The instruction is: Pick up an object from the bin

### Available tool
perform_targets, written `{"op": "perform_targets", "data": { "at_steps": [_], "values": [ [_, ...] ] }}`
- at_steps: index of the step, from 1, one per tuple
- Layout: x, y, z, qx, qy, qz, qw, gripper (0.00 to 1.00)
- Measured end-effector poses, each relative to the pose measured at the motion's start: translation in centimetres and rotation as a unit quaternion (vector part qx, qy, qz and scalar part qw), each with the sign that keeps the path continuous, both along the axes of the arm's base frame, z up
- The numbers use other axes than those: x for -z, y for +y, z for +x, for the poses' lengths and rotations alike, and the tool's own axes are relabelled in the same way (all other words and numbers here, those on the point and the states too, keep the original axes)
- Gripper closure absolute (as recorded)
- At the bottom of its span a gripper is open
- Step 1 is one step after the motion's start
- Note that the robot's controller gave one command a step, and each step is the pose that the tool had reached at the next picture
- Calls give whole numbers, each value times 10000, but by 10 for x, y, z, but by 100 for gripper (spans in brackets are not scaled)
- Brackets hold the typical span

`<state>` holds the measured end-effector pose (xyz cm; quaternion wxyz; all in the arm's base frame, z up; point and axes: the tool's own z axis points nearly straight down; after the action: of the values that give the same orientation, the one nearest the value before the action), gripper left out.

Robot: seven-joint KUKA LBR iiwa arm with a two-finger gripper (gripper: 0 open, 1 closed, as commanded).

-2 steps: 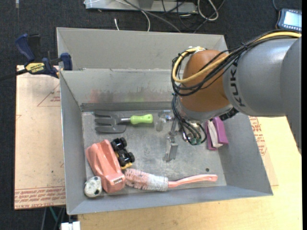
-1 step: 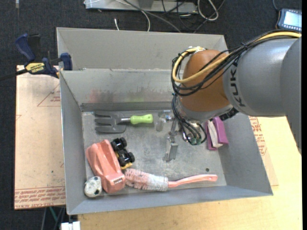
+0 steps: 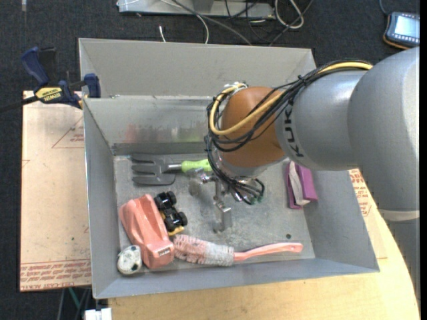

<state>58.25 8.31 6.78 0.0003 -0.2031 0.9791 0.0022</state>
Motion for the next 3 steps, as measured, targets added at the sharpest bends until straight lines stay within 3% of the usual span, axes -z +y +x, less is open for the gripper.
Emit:
{"op": "perform_targets", "data": {
  "at_steps": [1, 2, 3],
  "values": [
    [-2, 22, -32, 1701, -11, -5, 9854, 0],
    [-6, 48, -28, -1172, -62, -20, 9931, 0],
    [-55, 55, -30, -463, -28, -4, 9989, 0]
  ]
}}
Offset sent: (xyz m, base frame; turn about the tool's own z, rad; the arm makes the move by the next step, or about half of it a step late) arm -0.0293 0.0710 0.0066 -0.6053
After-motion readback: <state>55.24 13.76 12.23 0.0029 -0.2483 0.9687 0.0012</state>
